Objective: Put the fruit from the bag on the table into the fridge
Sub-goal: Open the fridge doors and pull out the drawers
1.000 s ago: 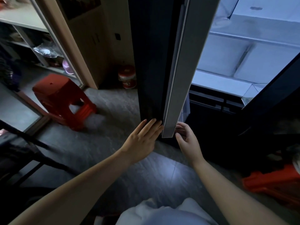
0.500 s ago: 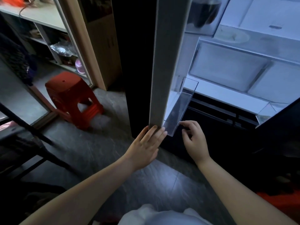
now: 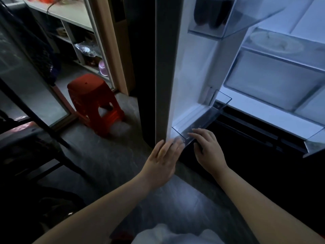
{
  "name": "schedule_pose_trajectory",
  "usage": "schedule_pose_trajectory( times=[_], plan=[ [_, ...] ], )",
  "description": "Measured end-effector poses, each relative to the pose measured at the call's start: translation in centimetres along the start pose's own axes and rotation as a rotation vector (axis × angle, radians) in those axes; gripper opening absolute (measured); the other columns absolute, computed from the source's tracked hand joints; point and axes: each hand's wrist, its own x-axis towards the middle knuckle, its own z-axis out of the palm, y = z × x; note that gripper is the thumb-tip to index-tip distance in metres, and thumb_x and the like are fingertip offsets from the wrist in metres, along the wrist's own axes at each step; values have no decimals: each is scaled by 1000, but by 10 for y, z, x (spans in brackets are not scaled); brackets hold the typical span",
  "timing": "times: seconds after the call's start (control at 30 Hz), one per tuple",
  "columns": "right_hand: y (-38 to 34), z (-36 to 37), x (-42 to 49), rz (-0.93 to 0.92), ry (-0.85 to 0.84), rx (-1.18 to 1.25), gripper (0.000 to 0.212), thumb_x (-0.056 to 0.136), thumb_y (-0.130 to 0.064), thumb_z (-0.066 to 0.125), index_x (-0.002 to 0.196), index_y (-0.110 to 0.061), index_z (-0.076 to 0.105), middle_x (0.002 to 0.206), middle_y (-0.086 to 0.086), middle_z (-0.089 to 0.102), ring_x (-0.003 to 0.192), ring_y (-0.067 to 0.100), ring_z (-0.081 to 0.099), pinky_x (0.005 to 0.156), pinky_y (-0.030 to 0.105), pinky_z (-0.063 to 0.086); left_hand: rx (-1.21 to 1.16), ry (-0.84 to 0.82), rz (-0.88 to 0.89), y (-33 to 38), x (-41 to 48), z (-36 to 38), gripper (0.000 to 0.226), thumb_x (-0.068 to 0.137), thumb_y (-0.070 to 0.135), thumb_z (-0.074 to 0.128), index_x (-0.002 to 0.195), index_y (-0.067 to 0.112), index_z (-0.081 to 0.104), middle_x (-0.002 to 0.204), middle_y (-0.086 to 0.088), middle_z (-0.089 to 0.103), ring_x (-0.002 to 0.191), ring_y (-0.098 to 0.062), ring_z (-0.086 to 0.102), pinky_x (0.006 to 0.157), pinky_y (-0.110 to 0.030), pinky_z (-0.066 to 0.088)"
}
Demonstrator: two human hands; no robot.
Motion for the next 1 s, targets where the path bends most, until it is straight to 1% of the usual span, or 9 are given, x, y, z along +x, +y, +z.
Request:
schedule_pose_trajectory(
  times=[0.07,0.17,0.3,0.37,0.47,0.63,0.8,0.9,1.0],
  plan=[
    [0,3,5,-20,-24,32,38,86,-6,59,123,-14,60,129,3,57,123,20,47,103,39,42,-41,-47,29,2,4,0,75,83,33,53,148,8,25,154,-13,21,141,-30,20,117,-44,15],
    [4,3,15,-75,-46,2,38,89,-11,52,127,-12,56,133,7,54,129,22,44,107,40,38,-101,-168,-61,1,21,-2,85,84,38,56,149,5,14,156,-16,14,144,-32,12,116,-45,17],
    [20,3,33,-62,-111,-164,54,85,-11,58,137,-10,46,145,14,41,141,28,27,114,46,26,-75,-251,-132,-3,47,-2,78,97,39,38,148,4,-8,157,-15,-9,144,-28,-12,115,-40,-8],
    [27,2,43,-53,-177,-223,63,85,-12,60,143,-10,37,152,15,30,144,29,16,117,45,19,-76,-300,-205,-3,56,-3,75,99,37,35,147,4,-12,157,-16,-13,143,-28,-16,115,-39,-11],
    [37,-1,54,-75,-285,-258,69,87,-15,56,149,-16,25,157,11,15,146,27,3,119,42,8,-35,-346,-289,-5,64,-9,75,98,34,36,148,2,-9,157,-19,-10,144,-32,-11,117,-42,-4],
    [48,-10,75,-118,-413,-289,69,93,-22,46,151,-21,9,159,6,3,146,21,-5,118,35,-4,59,-430,-324,-19,76,-16,74,98,33,38,148,1,-6,156,-22,-4,145,-34,-1,118,-45,7],
    [58,-16,93,-164,-529,-335,74,93,-22,45,151,-21,0,159,7,-1,146,23,-5,120,40,2,55,-470,-418,-27,87,-15,74,95,25,42,149,3,-2,157,-20,0,145,-33,2,118,-44,10],
    [58,-16,107,-201,-532,-321,74,93,-21,48,152,-20,3,159,7,4,146,23,3,118,37,2,-5,-457,-528,-28,90,-12,82,89,27,51,150,5,1,157,-16,6,145,-30,6,118,-43,13],
    [58,-14,115,-217,-549,-313,77,92,-27,51,151,-18,3,160,6,4,146,22,4,117,34,1,-65,-443,-609,-31,98,-13,84,86,27,54,150,7,3,157,-14,8,145,-28,7,118,-41,12]
  ],
)
